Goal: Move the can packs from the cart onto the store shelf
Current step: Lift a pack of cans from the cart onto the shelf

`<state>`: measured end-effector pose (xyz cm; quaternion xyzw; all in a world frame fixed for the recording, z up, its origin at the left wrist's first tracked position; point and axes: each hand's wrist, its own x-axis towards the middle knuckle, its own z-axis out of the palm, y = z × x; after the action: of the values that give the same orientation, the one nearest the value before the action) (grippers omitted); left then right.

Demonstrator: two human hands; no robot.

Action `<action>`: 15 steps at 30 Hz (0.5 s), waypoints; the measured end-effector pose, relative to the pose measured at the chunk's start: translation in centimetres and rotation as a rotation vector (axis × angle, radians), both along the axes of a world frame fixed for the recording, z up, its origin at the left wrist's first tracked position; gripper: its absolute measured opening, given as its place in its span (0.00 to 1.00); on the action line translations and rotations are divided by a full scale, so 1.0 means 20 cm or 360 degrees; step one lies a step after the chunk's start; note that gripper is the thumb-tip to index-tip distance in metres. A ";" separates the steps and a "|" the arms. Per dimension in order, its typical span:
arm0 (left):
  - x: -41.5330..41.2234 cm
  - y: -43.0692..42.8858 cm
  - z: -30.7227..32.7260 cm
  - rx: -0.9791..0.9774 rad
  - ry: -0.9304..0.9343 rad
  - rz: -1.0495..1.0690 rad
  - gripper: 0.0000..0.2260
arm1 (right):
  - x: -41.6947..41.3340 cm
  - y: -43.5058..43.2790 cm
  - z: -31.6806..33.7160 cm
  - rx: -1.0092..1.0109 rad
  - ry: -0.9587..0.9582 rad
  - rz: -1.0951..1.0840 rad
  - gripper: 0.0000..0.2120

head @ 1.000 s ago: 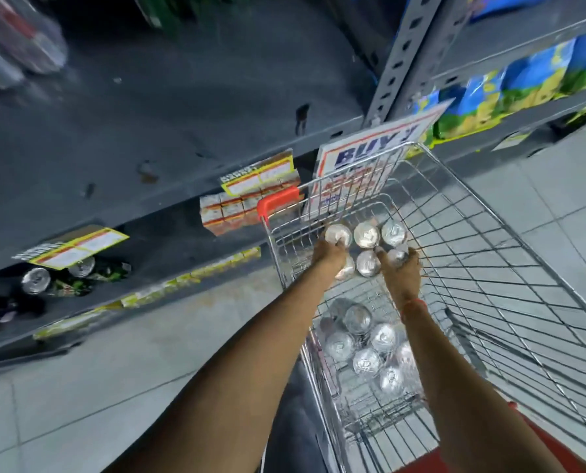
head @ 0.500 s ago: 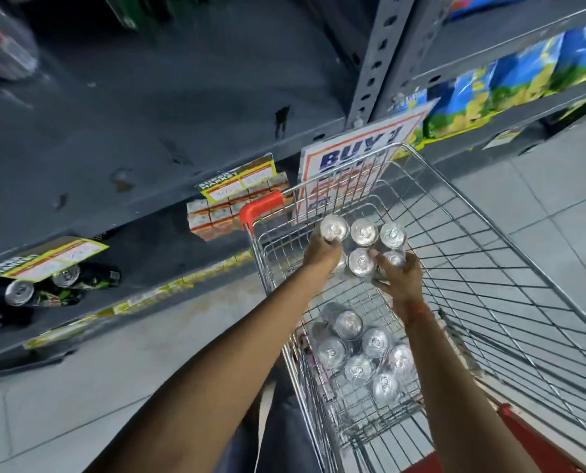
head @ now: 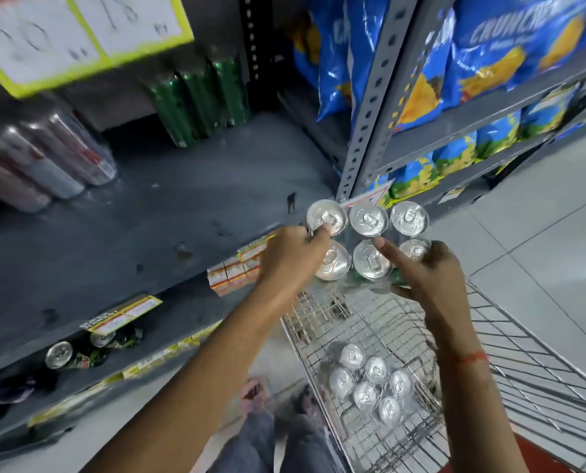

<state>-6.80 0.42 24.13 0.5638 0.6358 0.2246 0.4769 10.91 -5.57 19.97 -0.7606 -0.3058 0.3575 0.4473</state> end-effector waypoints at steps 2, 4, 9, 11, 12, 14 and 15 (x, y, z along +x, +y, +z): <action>-0.08 0.02 0.11 0.0109 -0.0028 0.0054 0.23 | -0.05 0.04 0.10 0.0041 -0.0073 0.0019 0.47; -0.15 0.06 0.20 0.0211 -0.0001 0.0061 0.24 | -0.10 0.10 0.15 0.0102 -0.0122 0.0057 0.49; -0.34 0.17 0.28 0.0311 -0.0066 0.0249 0.21 | -0.26 0.31 0.23 0.0157 -0.0173 0.0226 0.47; -0.41 0.21 0.27 0.0291 -0.0072 0.0345 0.19 | -0.32 0.40 0.25 0.0153 -0.0126 0.0324 0.44; -0.44 0.22 0.26 0.0279 -0.0082 0.0399 0.18 | -0.34 0.44 0.26 0.0155 -0.0098 0.0385 0.42; -0.48 0.25 0.26 0.0244 -0.0107 0.0473 0.17 | -0.40 0.53 0.28 0.0138 -0.0083 0.0467 0.36; -0.50 0.27 0.25 0.0202 -0.0111 0.0498 0.19 | -0.42 0.57 0.29 0.0119 -0.0079 0.0486 0.35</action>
<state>-16.81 5.79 29.19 0.4788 0.6835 0.3551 0.4213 2.48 5.88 25.79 -0.6967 -0.4419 0.3908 0.4081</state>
